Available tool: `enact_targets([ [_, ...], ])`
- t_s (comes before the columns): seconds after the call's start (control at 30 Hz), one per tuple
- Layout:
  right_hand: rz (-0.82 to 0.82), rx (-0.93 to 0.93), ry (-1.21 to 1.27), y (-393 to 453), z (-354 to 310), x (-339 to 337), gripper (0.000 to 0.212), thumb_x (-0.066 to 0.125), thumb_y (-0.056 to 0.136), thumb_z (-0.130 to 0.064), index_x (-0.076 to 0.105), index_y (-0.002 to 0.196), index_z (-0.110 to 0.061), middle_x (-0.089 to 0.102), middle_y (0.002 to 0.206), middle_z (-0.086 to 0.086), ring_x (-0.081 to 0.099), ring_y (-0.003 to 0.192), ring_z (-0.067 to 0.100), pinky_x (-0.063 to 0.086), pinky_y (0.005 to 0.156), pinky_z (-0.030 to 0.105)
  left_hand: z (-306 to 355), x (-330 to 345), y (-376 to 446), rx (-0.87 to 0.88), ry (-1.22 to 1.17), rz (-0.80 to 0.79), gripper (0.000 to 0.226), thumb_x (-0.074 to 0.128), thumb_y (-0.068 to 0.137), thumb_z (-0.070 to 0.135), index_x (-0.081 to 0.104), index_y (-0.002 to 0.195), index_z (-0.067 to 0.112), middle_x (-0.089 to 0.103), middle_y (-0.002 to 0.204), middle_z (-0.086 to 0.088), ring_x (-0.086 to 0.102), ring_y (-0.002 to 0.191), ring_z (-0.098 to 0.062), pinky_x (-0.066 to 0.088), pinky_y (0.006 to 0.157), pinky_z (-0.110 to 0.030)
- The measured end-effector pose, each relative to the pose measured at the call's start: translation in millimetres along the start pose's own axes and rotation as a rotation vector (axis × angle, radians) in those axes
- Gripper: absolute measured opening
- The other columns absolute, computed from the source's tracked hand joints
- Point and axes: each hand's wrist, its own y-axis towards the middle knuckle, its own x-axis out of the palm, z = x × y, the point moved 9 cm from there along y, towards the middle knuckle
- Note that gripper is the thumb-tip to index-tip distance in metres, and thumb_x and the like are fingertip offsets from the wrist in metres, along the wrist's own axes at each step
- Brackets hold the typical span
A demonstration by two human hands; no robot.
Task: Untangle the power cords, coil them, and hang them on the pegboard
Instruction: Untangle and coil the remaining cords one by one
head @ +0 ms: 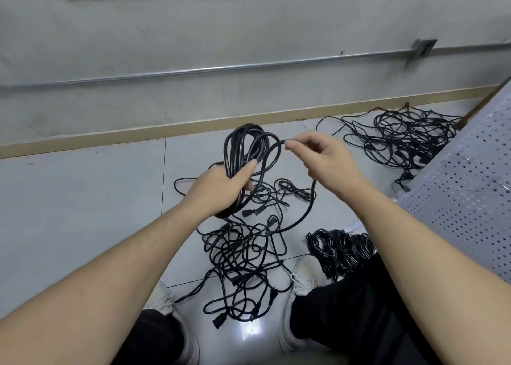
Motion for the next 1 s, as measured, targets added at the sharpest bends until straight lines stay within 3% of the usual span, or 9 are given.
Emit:
enact_targets([
  [0.1,0.121,-0.113,-0.031,3.5,-9.0,-6.4,0.020,0.081,0.086,-0.025,0.066,0.073,-0.027,0.057,0.082,-0.014,0.052,0.073,0.000,0.040,0.068,0.012,6.0,7.8,-10.2,0.016,-0.162,-0.073,0.075,0.030,0.086,0.087,0.080,0.079,0.032,0.071,0.066,0.000,0.067,0.072,-0.007,0.047,0.077,-0.030],
  [0.2,0.139,-0.097,-0.012,7.3,-4.8,1.3,0.021,0.083,0.084,-0.025,0.066,0.071,-0.027,0.056,0.116,-0.009,0.055,0.108,-0.003,0.041,0.087,0.009,20.2,21.7,-15.1,0.147,-0.205,-0.190,0.059,0.063,0.077,0.080,0.075,0.078,0.022,0.060,0.054,0.014,0.056,0.054,-0.002,0.042,0.068,-0.030],
  [0.23,0.133,-0.070,0.030,8.6,-2.1,5.4,0.020,0.082,0.084,-0.026,0.066,0.072,-0.026,0.056,0.124,-0.009,0.056,0.113,-0.003,0.042,0.095,0.013,22.1,27.8,-15.1,0.167,-0.203,-0.208,0.052,0.072,0.073,0.071,0.069,0.074,0.019,0.057,0.054,0.013,0.054,0.054,-0.006,0.042,0.066,-0.031],
  [0.3,0.117,0.014,0.169,9.4,4.9,13.0,0.018,0.080,0.087,-0.028,0.064,0.080,-0.026,0.057,0.130,-0.011,0.064,0.101,0.000,0.053,0.098,0.035,21.4,35.4,-13.3,0.189,-0.202,-0.189,0.041,0.074,0.067,0.059,0.058,0.068,0.021,0.054,0.055,0.012,0.051,0.058,-0.014,0.043,0.067,-0.035],
  [0.4,0.043,0.200,0.349,7.3,17.9,24.3,0.036,0.077,0.090,-0.031,0.047,0.109,-0.026,0.068,0.121,0.009,0.069,0.082,0.015,0.061,0.085,0.054,20.1,37.4,-12.6,0.216,-0.257,-0.163,0.036,0.059,0.063,0.047,0.050,0.069,0.013,0.047,0.058,0.008,0.046,0.061,-0.018,0.041,0.067,-0.037],
  [0.5,-0.029,0.350,0.435,-0.3,24.4,34.3,0.051,0.073,0.093,-0.036,0.043,0.130,-0.017,0.075,0.091,0.011,0.072,0.073,0.018,0.062,0.064,0.037,21.7,37.1,-16.8,0.240,-0.300,-0.203,0.028,0.059,0.070,0.034,0.047,0.069,0.009,0.043,0.060,0.003,0.041,0.060,-0.017,0.036,0.063,-0.036],
  [0.6,-0.032,0.357,0.493,0.3,24.9,38.3,0.041,0.071,0.094,-0.036,0.053,0.123,-0.015,0.070,0.083,0.008,0.068,0.069,0.016,0.053,0.054,0.027,30.8,40.1,-24.4,0.271,-0.361,-0.299,0.024,0.058,0.077,0.023,0.048,0.072,0.002,0.041,0.060,0.002,0.040,0.058,-0.014,0.035,0.059,-0.029],
  [0.9,0.043,0.400,0.806,-3.4,23.3,49.9,0.022,0.070,0.095,-0.027,0.054,0.107,-0.017,0.049,0.064,0.002,0.054,0.052,0.016,0.051,0.048,0.028,39.2,52.0,-38.2,0.217,-0.600,-0.635,0.014,0.061,0.085,0.012,0.051,0.076,0.009,0.051,0.063,0.008,0.055,0.061,-0.005,0.045,0.061,-0.020],
  [1.0,0.088,0.433,0.850,-4.4,28.4,50.8,0.025,0.071,0.095,-0.027,0.049,0.103,-0.018,0.042,0.061,0.000,0.043,0.045,0.011,0.045,0.044,0.025,43.2,59.6,-41.9,0.193,-0.642,-0.682,0.017,0.058,0.088,0.006,0.047,0.074,0.006,0.057,0.063,0.012,0.066,0.077,0.001,0.046,0.065,-0.018],
])
